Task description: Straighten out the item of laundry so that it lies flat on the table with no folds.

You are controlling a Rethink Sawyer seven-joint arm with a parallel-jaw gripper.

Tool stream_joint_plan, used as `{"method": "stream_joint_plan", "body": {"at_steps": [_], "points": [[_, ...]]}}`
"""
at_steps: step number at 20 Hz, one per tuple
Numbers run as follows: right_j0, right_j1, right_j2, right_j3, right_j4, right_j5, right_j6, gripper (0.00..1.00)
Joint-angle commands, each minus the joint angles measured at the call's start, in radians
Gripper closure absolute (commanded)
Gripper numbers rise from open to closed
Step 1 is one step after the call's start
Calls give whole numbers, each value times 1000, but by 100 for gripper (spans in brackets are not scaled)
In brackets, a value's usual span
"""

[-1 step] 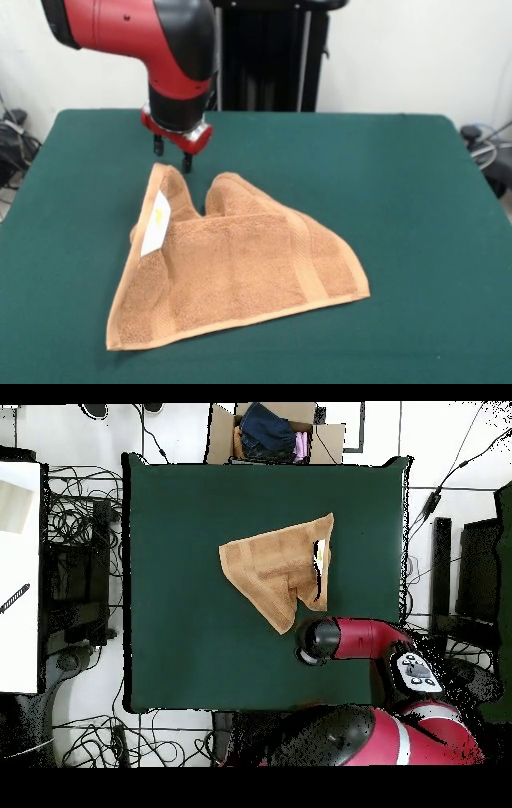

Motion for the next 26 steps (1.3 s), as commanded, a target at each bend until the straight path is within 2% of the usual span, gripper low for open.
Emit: {"method": "stream_joint_plan", "body": {"at_steps": [1, 17, 26], "points": [[-9, 8, 214, -15, 17, 77, -202, 0], [-85, -20, 296, -17, 2, 164, -222, 0], [-72, -18, 308, -18, -16, 145, -165, 0]]}}
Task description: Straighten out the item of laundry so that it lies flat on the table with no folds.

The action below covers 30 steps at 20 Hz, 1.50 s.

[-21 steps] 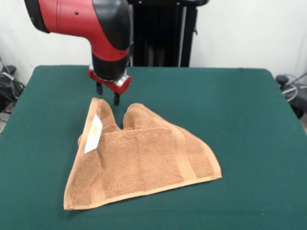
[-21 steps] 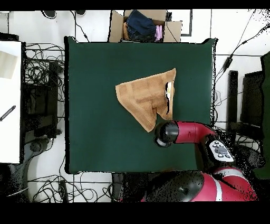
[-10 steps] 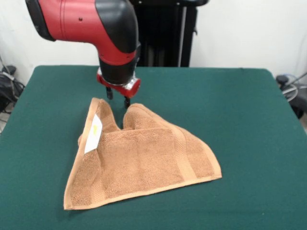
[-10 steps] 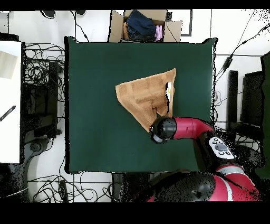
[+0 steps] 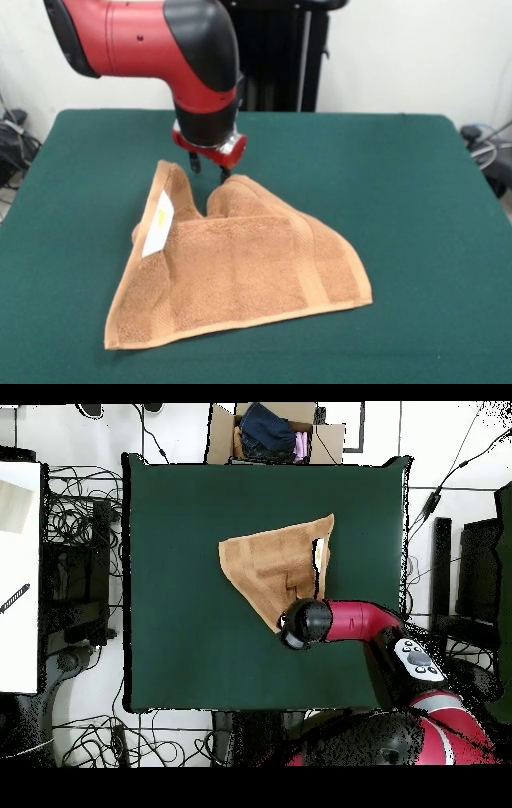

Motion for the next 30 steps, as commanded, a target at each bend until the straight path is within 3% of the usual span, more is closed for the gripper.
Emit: {"method": "stream_joint_plan", "body": {"at_steps": [1, 12, 21, 27, 30], "points": [[16, -13, 99, -17, -17, 41, -157, 0], [34, 1, 106, -37, 6, 44, -125, 0], [116, -10, 57, -72, -12, 54, -64, 0], [161, -70, 42, -138, 41, 305, -119, 0], [156, -80, 48, -141, 44, 334, -126, 0]]}}
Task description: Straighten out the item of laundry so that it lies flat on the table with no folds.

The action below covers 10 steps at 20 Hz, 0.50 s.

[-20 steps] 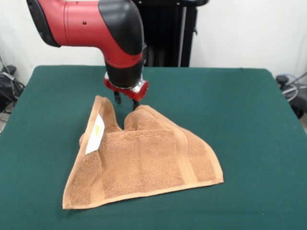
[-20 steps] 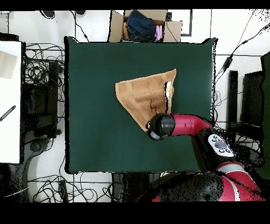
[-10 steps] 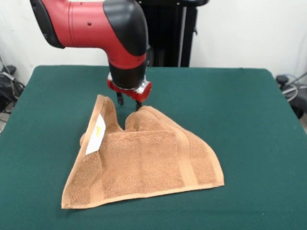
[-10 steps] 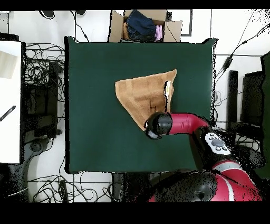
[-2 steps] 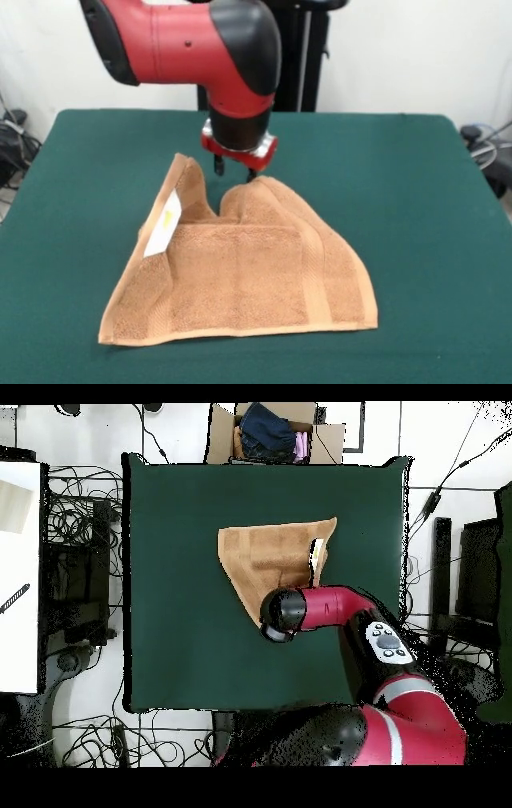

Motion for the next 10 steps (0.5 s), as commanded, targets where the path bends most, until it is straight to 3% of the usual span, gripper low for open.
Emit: {"method": "stream_joint_plan", "body": {"at_steps": [1, 10], "points": [[28, -54, 48, -98, 39, 202, -128, 0], [21, -78, 64, -77, 46, 228, -91, 0]]}}
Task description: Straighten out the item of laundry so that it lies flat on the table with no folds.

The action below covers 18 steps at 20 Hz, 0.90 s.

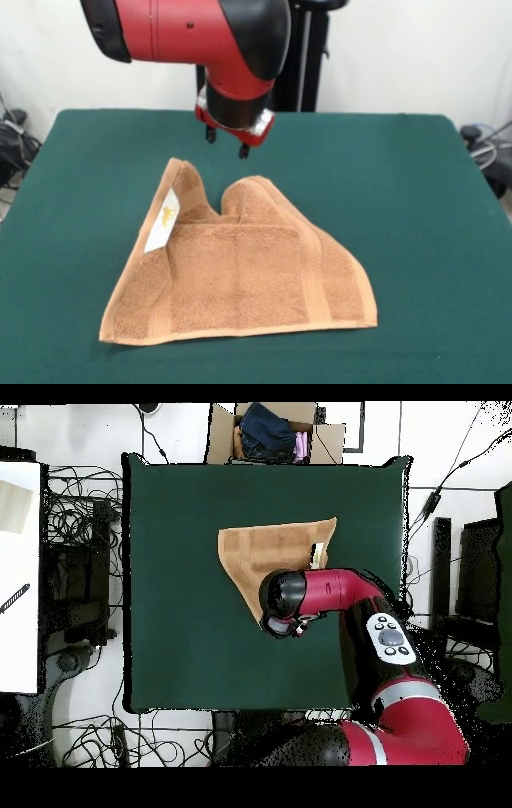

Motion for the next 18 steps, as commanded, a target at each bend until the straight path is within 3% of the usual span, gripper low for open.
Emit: {"method": "stream_joint_plan", "body": {"at_steps": [1, 12, 18], "points": [[8, -29, 62, -19, 32, 17, -86, 0], [16, 13, 33, -26, -44, -103, -58, 0], [21, 37, 31, -77, -58, -91, -66, 0]]}}
